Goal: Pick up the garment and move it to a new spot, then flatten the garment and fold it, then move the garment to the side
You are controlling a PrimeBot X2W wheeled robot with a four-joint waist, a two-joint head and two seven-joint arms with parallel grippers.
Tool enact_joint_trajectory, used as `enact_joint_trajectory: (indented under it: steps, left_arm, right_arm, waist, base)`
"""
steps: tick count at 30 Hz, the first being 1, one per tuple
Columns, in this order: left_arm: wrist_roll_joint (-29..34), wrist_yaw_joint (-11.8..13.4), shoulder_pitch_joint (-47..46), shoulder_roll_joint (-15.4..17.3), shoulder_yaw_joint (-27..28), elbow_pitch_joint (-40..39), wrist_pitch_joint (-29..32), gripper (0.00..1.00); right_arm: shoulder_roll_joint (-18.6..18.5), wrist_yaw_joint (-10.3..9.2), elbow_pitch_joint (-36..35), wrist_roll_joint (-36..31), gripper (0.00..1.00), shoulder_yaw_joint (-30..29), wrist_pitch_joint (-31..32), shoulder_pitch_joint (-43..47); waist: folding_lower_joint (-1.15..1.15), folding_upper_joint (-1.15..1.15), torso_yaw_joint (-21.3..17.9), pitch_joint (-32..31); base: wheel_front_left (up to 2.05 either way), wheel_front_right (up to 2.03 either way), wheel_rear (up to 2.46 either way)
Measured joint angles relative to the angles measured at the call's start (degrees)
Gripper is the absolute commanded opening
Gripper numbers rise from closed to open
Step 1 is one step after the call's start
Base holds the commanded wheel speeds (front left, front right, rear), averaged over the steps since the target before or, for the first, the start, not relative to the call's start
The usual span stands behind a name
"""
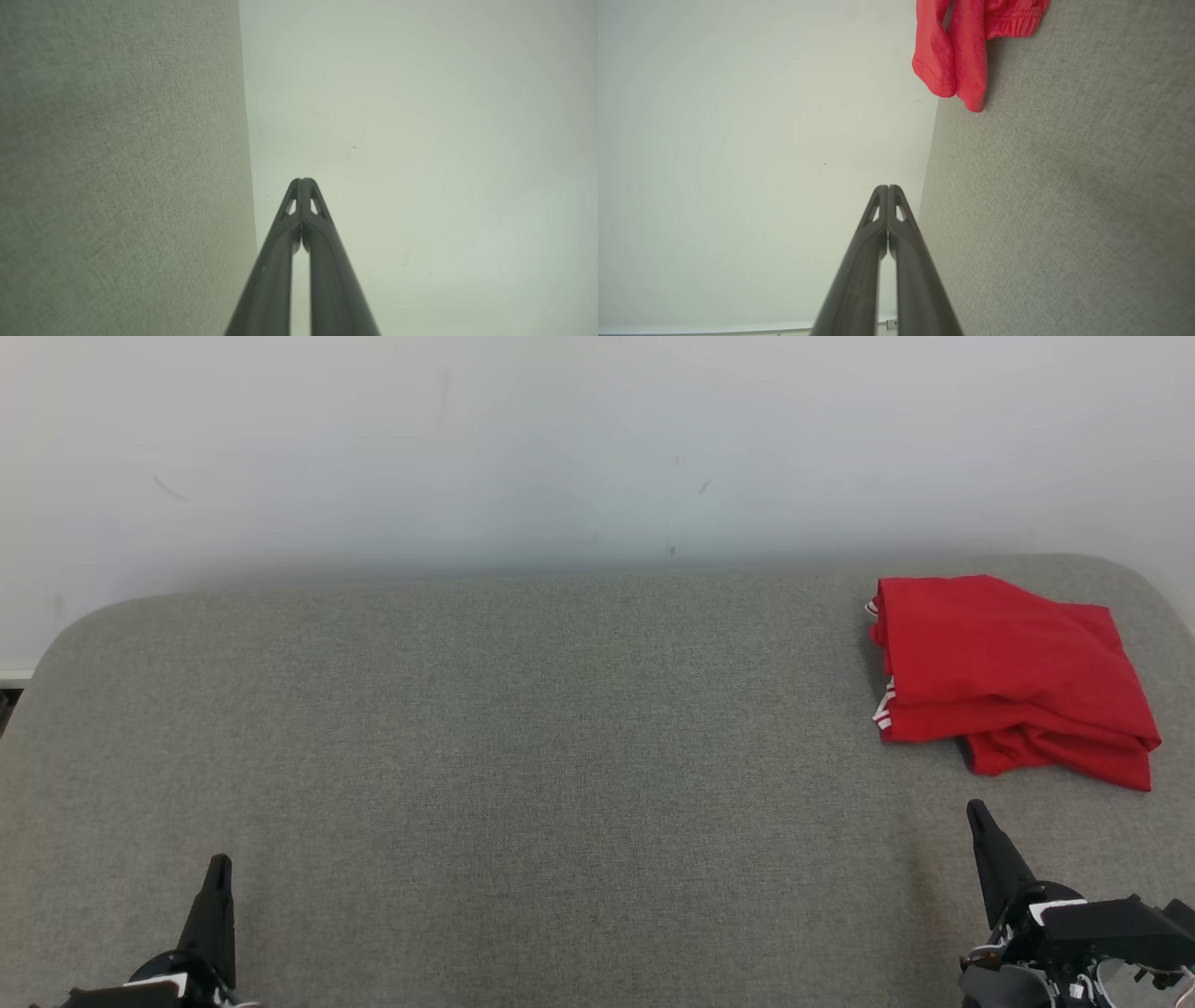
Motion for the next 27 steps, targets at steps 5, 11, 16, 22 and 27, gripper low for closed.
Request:
enact_joint_trajectory:
  steps: [5, 11, 16, 22, 27]
  left_arm:
    - [0.0, 0.0, 0.0, 0.0, 0.0, 0.0, 0.0, 0.0]
    - [0.0, 0.0, 0.0, 0.0, 0.0, 0.0, 0.0, 0.0]
    - [0.0, 0.0, 0.0, 0.0, 0.0, 0.0, 0.0, 0.0]
    - [0.0, 0.0, 0.0, 0.0, 0.0, 0.0, 0.0, 0.0]
    - [0.0, 0.0, 0.0, 0.0, 0.0, 0.0, 0.0, 0.0]
  right_arm:
    - [0.0, 0.2, 0.0, 0.0, 0.0, 0.0, 0.0, 0.0]
    - [0.0, 0.2, 0.0, 0.0, 0.0, 0.0, 0.0, 0.0]
    - [0.0, 0.2, 0.0, 0.0, 0.0, 0.0, 0.0, 0.0]
    - [0.0, 0.21, 0.0, 0.0, 0.0, 0.0, 0.0, 0.0]
    - [0.0, 0.21, 0.0, 0.0, 0.0, 0.0, 0.0, 0.0]
  waist:
    - [0.0, 0.0, 0.0, 0.0]
    - [0.0, 0.0, 0.0, 0.0]
    - [0.0, 0.0, 0.0, 0.0]
    - [0.0, 0.0, 0.0, 0.0]
    - [0.0, 0.0, 0.0, 0.0]
  base:
    - [0.0, 0.0, 0.0]
    - [0.0, 0.0, 0.0]
    - [0.0, 0.0, 0.0]
    - [0.0, 0.0, 0.0]
    - [0.0, 0.0, 0.0]
